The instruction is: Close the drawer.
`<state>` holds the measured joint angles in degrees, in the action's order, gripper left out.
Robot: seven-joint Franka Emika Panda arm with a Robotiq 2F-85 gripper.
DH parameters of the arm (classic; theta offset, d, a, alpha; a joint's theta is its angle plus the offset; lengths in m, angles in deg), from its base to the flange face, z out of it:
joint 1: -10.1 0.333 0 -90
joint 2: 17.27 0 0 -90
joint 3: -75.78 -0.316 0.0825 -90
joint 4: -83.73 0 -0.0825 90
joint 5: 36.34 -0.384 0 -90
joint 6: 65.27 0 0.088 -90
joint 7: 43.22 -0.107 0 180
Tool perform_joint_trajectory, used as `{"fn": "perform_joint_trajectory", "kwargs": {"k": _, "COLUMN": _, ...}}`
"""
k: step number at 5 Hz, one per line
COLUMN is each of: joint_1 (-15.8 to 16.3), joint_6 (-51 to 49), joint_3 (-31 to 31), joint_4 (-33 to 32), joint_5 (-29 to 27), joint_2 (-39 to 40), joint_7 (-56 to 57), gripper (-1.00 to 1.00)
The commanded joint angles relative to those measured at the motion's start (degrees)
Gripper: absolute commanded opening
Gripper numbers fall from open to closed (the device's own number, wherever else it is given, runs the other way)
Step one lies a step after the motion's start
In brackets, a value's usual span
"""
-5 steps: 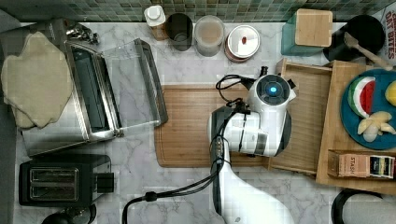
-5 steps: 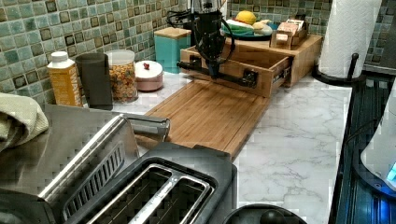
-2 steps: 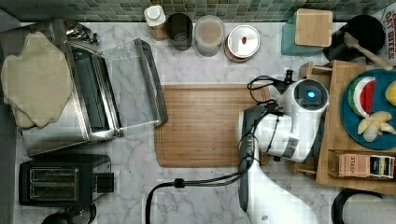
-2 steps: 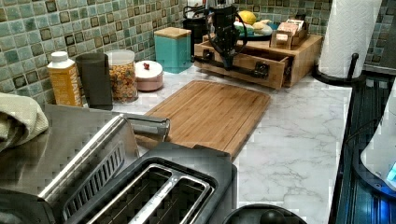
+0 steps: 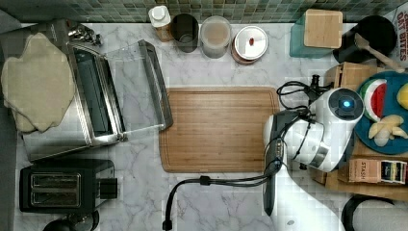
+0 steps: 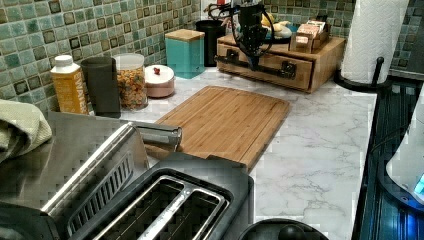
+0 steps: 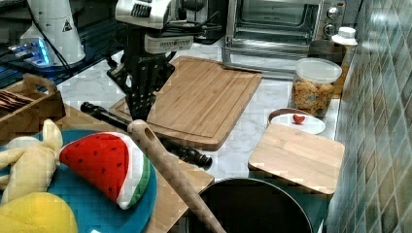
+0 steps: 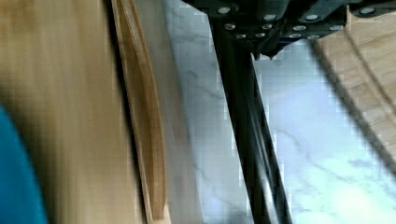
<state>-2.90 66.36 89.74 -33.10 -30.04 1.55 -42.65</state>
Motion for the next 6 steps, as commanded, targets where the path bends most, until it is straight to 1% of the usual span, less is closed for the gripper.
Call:
{"fn": "perform_joint_trajectory", "kwargs": {"k": 1, "joint_1": -8.55, "joint_6": -2.10, "joint_3": 9.09, "joint_4": 13.61, "joint_5": 3.23, "joint_2": 1.14, "joint_7": 4.74, "gripper": -1.00}}
{"fn": "perform_joint_trajectory", "kwargs": {"k": 6, "joint_1": -8.29, "joint_6": -2.08, "joint_3": 9.37, "joint_4": 13.60, "joint_5": 3.10, "joint_2": 1.18, "joint_7": 4.85, "gripper": -1.00}}
